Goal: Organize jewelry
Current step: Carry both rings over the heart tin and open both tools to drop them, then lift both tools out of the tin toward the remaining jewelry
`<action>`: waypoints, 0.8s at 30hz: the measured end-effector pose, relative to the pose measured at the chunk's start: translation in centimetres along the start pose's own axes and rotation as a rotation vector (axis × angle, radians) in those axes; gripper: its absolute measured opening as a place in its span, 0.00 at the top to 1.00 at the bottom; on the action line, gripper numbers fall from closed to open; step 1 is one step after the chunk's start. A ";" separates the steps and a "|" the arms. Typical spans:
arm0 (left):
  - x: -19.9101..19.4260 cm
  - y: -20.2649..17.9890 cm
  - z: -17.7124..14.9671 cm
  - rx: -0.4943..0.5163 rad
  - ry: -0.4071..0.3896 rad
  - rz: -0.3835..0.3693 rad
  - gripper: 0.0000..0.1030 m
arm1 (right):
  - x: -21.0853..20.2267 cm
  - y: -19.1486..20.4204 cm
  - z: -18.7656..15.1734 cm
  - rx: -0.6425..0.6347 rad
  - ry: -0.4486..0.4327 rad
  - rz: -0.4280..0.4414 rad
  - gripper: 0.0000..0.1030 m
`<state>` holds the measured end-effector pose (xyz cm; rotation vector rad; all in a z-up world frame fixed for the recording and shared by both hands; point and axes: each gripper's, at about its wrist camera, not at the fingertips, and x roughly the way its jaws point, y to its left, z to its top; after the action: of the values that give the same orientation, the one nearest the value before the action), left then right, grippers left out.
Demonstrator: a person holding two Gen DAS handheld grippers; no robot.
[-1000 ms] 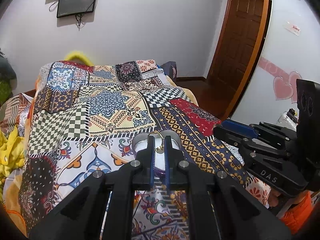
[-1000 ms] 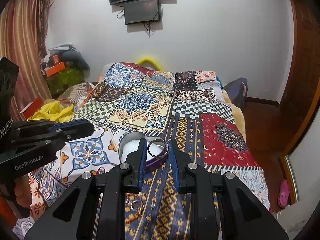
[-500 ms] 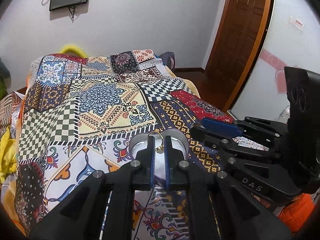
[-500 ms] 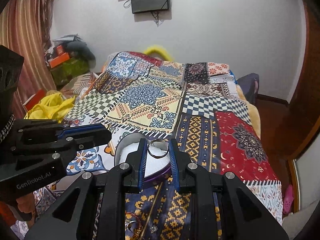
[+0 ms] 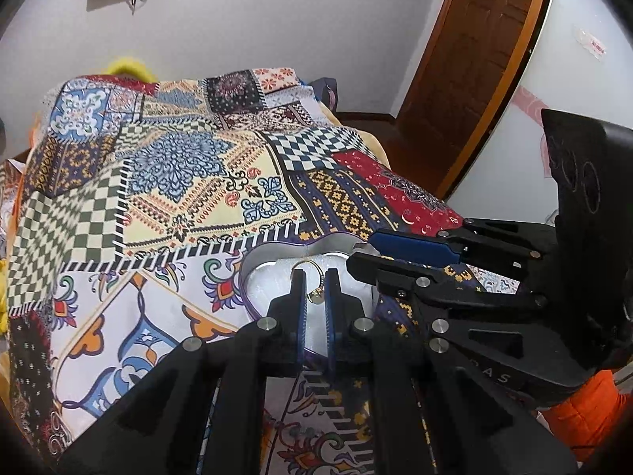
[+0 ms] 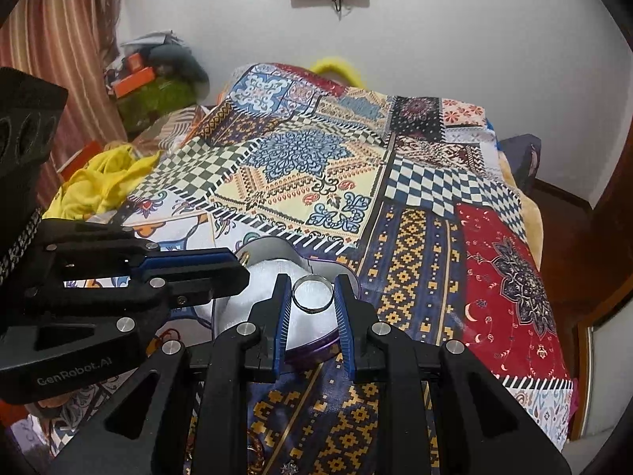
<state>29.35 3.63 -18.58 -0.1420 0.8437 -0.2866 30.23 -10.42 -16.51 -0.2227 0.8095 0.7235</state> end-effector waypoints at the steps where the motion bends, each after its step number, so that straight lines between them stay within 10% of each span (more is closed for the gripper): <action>1: 0.1 0.0 0.0 0.002 0.003 -0.002 0.93 | 0.1 -0.1 0.0 0.002 0.003 0.003 0.81; 24: -5.0 -0.2 -0.1 0.038 -0.067 0.124 0.88 | -4.2 -0.6 0.5 0.062 -0.035 -0.048 0.76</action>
<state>26.09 4.99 -15.00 -0.0625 0.7769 -0.1802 29.00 -12.76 -13.17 -0.1723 0.7894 0.6545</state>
